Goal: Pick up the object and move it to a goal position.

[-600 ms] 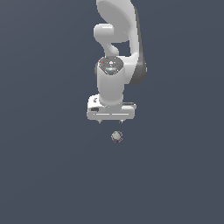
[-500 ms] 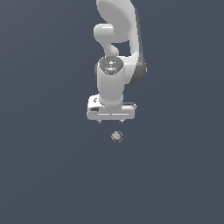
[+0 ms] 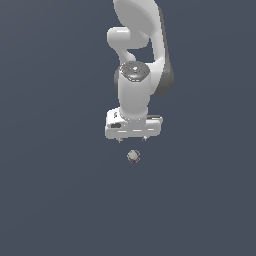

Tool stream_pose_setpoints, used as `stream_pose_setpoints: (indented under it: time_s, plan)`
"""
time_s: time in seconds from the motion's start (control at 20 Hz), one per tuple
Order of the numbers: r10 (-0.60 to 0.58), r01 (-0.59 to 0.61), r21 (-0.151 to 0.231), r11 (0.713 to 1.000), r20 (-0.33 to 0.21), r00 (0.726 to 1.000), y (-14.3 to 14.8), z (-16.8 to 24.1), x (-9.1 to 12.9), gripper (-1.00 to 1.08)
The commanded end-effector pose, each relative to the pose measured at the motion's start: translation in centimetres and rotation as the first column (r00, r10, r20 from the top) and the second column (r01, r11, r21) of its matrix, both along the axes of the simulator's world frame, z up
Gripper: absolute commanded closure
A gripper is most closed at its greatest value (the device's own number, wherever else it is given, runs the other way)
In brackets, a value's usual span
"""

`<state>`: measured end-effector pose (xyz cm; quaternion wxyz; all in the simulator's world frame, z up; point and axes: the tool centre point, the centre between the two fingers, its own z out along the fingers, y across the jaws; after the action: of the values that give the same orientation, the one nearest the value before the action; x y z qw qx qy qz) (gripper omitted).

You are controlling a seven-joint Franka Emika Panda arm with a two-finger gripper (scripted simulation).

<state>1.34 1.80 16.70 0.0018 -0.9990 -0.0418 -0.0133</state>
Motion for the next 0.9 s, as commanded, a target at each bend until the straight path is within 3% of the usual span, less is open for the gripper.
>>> stream_pose_setpoints:
  time_s: [0.0, 0.4, 0.85]
  plan:
    - [0.002, -0.002, 0.000, 1.000, 0.001, 1.000, 0.0, 0.0, 0.0, -0.92]
    - [0.024, -0.024, -0.001, 1.000, -0.001, 1.000, 0.1, -0.5, 0.1, -0.92]
    - [0.169, -0.169, -0.007, 0.986, -0.014, 0.986, 0.5, -4.1, 0.5, -0.92]
